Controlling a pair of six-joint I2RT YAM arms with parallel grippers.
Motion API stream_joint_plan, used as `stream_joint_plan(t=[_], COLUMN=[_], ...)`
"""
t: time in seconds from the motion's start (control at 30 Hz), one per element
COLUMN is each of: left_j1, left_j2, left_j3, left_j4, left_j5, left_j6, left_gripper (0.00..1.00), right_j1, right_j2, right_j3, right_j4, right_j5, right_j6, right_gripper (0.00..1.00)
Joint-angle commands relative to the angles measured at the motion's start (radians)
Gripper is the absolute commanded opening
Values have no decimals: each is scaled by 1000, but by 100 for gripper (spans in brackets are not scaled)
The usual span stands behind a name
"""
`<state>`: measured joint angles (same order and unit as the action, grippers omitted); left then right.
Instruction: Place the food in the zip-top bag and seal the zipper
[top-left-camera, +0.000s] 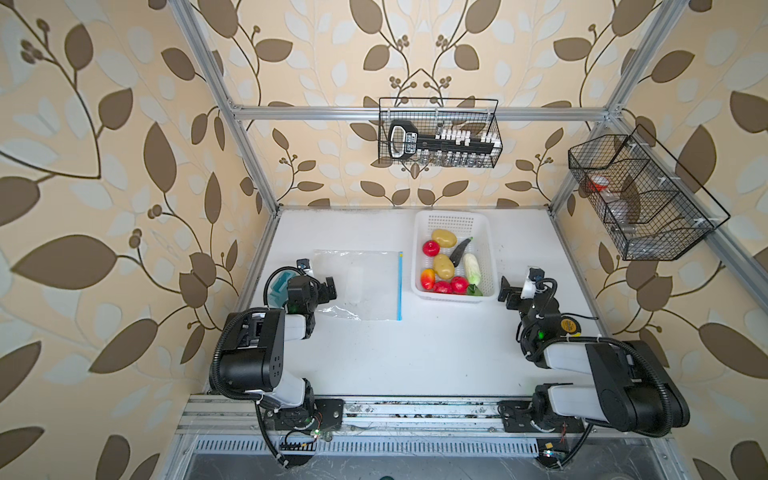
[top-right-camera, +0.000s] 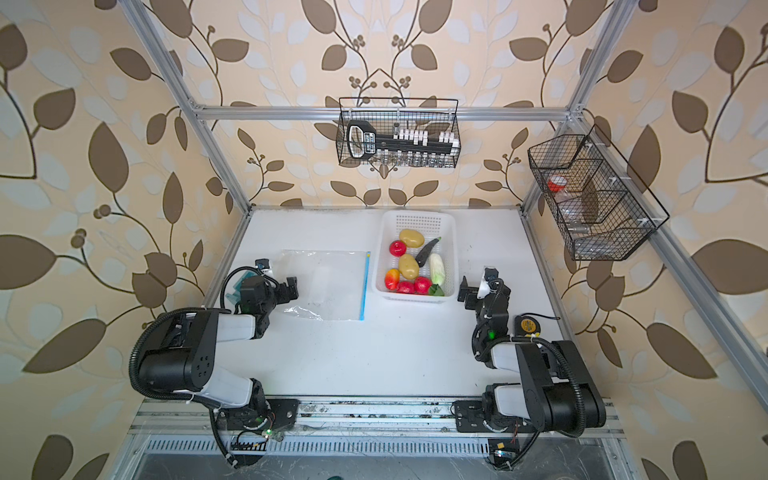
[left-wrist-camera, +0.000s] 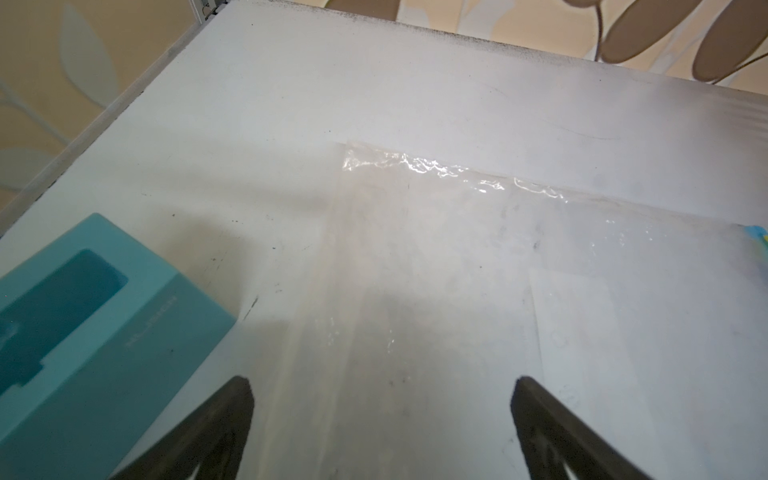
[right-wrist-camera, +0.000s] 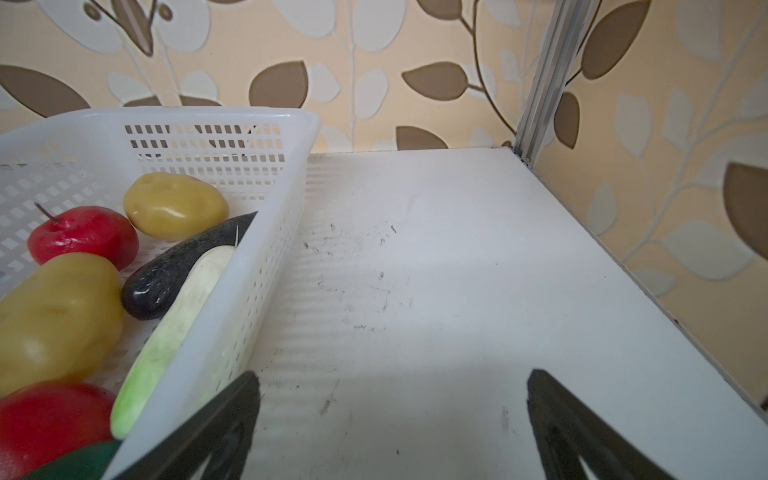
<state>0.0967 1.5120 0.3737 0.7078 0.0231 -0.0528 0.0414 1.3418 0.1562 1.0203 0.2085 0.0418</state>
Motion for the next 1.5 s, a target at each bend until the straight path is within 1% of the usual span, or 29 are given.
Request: stream_joint_plan(t=[0.0,0.07,0.13,0.2,0.23,0.37,0.43,0.5,0.57,0.6,0.7,0.73,0.77,0.87,1.0,1.1,1.17,1.33,1.47], left_j1=[-11,-11,-11,-12,-15,-23,-26,-27,-32,-33,-45,-55,-73,-126,-206,-251,-271,-331,-386], left_j2=[-13,-18,-45,-82,-113,-142,-141,-133,-119,-111,-81,-81,-50,-41,-17,37,80,111,139], left_j3=[19,16,27,63,86,201,250,304,378,417,547,581,608,660,745,857,927,961,993], left_j4=[30,37,-8,-91,-159,-374,-436,-489,-570,-617,-771,-812,-844,-911,-1030,-1182,-1269,-1303,-1343], left_j5=[1,11,21,19,13,-9,-16,2,19,23,51,56,49,25,23,18,47,39,47], left_j6=[12,18,24,25,24,6,-15,-22,-27,-34,-56,-53,-48,-34,-20,-32,-52,-55,-56], left_gripper=[99,99,99,99,99,99,99,99,99,99,99,99,99,99,99,99,99,99,99], right_j1=[24,32,31,32,36,42,44,45,47,46,59,64,70,93,159,213,244,300,334], right_j2=[-11,-26,-41,-61,-78,-172,-213,-267,-345,-370,-414,-413,-407,-363,-282,-206,-144,-16,20], right_j3=[9,10,16,12,15,71,87,119,188,215,323,358,391,488,622,745,840,993,1029], right_j4=[10,-1,-23,-31,-49,-226,-276,-354,-511,-557,-724,-774,-821,-944,-1070,-1180,-1260,-1382,-1397], right_j5=[46,68,86,94,107,134,154,190,193,184,180,186,193,203,202,192,183,143,121], right_j6=[-26,-24,-16,-14,-14,-8,-5,17,58,66,94,108,124,156,154,175,205,225,220], right_gripper=[100,100,100,100,100,100,100,100,100,100,100,100,100,100,100,100,100,100,100])
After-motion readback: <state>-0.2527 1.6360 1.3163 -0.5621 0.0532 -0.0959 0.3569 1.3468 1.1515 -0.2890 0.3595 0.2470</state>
